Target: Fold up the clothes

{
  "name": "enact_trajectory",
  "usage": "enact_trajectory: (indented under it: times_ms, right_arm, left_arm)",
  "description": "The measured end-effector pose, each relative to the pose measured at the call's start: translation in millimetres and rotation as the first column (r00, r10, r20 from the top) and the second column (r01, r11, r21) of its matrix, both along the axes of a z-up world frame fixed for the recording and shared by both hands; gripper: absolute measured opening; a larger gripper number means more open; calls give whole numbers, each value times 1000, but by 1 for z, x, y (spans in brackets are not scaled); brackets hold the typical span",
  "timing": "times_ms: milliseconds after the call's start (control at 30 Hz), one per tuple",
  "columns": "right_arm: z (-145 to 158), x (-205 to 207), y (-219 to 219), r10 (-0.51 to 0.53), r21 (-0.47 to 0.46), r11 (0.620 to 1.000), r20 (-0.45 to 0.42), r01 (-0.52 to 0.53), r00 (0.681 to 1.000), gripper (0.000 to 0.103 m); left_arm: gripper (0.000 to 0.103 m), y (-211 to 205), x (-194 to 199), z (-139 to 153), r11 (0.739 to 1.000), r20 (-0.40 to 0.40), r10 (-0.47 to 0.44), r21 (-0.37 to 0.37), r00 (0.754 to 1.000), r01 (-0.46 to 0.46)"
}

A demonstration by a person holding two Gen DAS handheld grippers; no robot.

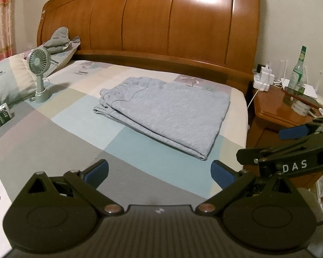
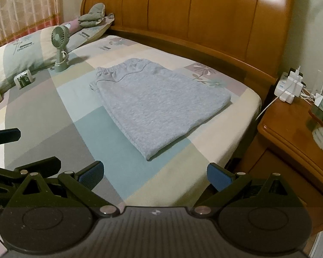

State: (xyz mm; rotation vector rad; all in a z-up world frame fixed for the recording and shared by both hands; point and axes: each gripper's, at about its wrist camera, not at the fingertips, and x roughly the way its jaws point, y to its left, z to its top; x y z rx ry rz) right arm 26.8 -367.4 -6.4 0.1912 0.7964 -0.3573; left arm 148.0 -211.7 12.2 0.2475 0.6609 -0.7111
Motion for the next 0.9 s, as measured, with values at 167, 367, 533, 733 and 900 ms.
enact_trajectory:
  times_ms: [167, 367, 533, 733, 900]
  right_arm:
    - [1, -2, 0, 2, 3, 1000, 7, -2, 1000, 103]
    - [3, -6, 0, 5, 5, 1000, 16, -5, 1000, 103]
    - [3, -9, 0, 5, 6, 1000, 20, -5, 1000, 103]
    - [5, -10, 0, 4, 8, 1000, 21, -4, 1000, 103]
    - [5, -10, -1, 3, 11, 1000, 22, -3, 1000, 103]
  left_arm:
    - [101, 0, -2, 2, 1000, -3, 4, 0, 1000, -4]
    - [101, 0, -4, 4, 1000, -7, 12, 0, 1000, -12]
    - [101, -1, -5, 5, 1000, -7, 14, 3, 1000, -14]
    - [101, -1, -6, 6, 1000, -9, 13, 3, 1000, -13]
    - [101, -2, -7, 5, 1000, 0, 10, 6, 1000, -10]
